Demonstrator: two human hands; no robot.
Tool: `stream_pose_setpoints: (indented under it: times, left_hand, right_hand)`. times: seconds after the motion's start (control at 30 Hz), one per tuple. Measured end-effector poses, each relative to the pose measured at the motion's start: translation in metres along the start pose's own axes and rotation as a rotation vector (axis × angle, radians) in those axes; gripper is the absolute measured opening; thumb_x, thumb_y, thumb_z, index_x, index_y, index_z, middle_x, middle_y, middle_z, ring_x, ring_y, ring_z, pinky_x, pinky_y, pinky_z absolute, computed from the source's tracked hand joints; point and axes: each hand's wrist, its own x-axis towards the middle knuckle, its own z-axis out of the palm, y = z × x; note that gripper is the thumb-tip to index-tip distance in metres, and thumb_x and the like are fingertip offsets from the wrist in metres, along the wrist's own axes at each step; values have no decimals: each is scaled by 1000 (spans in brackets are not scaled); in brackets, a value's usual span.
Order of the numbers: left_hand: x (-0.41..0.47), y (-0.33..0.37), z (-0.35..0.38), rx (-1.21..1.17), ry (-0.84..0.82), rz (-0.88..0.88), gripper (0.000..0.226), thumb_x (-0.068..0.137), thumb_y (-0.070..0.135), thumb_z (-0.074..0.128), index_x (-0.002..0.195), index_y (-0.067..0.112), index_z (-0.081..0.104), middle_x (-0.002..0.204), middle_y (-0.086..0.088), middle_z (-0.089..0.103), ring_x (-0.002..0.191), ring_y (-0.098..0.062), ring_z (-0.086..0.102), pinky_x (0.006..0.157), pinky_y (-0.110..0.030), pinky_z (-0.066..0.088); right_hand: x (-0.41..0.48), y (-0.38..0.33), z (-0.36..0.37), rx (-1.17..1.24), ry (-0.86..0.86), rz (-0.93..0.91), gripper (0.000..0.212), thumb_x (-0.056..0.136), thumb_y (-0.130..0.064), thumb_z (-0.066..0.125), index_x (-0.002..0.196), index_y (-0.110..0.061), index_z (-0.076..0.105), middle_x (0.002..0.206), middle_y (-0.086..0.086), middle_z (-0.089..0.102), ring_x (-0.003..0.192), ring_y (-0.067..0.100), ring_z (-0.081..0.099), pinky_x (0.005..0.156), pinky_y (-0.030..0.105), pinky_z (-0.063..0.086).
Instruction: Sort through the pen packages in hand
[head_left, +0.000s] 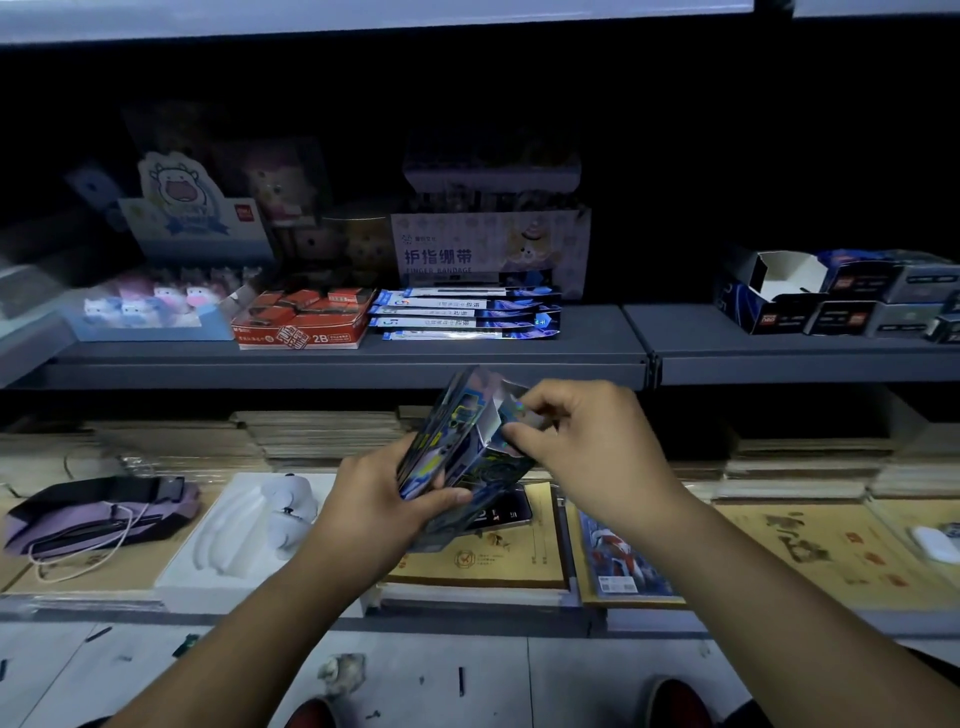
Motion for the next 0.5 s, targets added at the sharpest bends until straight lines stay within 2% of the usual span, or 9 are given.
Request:
stream_pose_setpoints:
  times: [0.07, 0.17, 0.2, 0.27, 0.33, 0.4, 0.5]
  left_hand:
    - [-1, 1, 1, 29, -9, 29, 39, 75, 26, 89, 63, 25, 51, 58, 17, 62, 53, 0, 56, 53, -15, 44]
    - [-1, -2, 2, 65, -10, 49, 36, 75, 26, 89, 66, 23, 54, 65, 18, 65, 57, 2, 56, 53, -12, 41]
    - [0, -3, 2, 67, -11, 47, 34, 75, 27, 89, 68, 23, 56, 69, 17, 66, 58, 2, 57, 54, -12, 42]
    - [0, -3, 2, 45, -18, 35, 32, 74, 28, 89, 70, 23, 58, 70, 15, 68, 60, -1, 60, 54, -15, 46]
    - [1, -3, 3, 22, -23, 25, 32, 74, 29, 89, 70, 21, 58, 69, 11, 68, 59, -5, 62, 55, -23, 52]
    - [0, -2, 1, 15, -22, 16, 30, 74, 30, 89, 75, 19, 61, 70, 11, 69, 61, -5, 64, 56, -24, 54]
    - [-1, -2, -1, 7, -14, 24, 32, 74, 29, 89, 71, 18, 59, 67, 10, 67, 57, -6, 61, 55, -24, 51]
  right_hand:
    - [1, 1, 1, -39, -45, 4, 15, 86, -26, 80, 75, -19, 74, 64, -6, 68, 58, 8, 61, 59, 37, 53]
    - [1, 4, 0, -50, -154, 4, 25, 89, -28, 76, 75, -8, 72, 67, 9, 67, 61, 27, 59, 58, 41, 50]
    - [1, 5, 0, -32, -183, -3, 29, 90, -30, 74, 74, -6, 71, 66, 12, 65, 58, 27, 54, 55, 40, 46]
    - [-1, 5, 0, -24, -223, -20, 40, 94, -37, 68, 68, -6, 67, 60, 12, 57, 51, 16, 43, 53, 33, 36]
    - [-1, 2, 0, -53, -247, -27, 48, 97, -42, 62, 66, -6, 64, 59, 13, 53, 50, 12, 40, 53, 31, 33]
    - [-2, -2, 0, -54, -279, -30, 45, 99, -43, 58, 70, -8, 64, 60, 11, 56, 52, 19, 48, 54, 32, 39]
    - [-4, -8, 1, 1, -381, -29, 25, 102, -41, 52, 94, -22, 67, 71, 4, 71, 67, 29, 65, 65, 45, 54]
